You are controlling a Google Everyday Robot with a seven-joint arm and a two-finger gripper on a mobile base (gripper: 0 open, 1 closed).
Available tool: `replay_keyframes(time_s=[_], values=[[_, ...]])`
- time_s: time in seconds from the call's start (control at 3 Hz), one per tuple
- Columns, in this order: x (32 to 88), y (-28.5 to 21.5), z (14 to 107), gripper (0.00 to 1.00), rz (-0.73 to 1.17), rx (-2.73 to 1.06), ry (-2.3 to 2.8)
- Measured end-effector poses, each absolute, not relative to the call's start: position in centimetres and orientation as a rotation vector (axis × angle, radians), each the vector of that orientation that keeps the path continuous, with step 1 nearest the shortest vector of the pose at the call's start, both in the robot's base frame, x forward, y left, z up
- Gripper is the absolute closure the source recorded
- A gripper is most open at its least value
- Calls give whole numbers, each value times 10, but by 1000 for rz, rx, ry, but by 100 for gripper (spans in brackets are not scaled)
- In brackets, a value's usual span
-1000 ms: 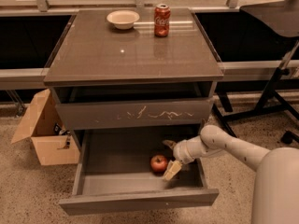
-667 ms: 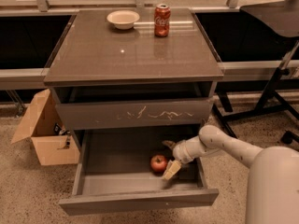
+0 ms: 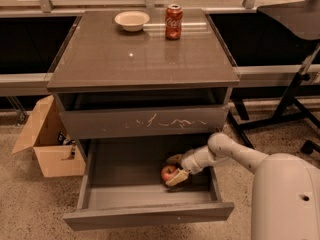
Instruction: Pick apple from middle drawer and place on counter
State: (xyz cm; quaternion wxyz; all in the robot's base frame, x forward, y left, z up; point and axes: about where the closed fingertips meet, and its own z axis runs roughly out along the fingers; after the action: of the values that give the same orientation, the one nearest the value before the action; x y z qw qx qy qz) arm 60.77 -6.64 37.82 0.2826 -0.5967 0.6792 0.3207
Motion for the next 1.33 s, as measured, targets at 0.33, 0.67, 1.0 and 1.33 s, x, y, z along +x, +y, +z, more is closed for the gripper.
replay_keyframes(time_s=[0.33,0.67,1.0,1.33], values=[[602,-60,383,58,869,-1628,1786],[581,-53,416,81,858,-1687,1680],[545,-52,486,100,843,-1766,1487],[522,-68,552,100,821,-1800,1371]])
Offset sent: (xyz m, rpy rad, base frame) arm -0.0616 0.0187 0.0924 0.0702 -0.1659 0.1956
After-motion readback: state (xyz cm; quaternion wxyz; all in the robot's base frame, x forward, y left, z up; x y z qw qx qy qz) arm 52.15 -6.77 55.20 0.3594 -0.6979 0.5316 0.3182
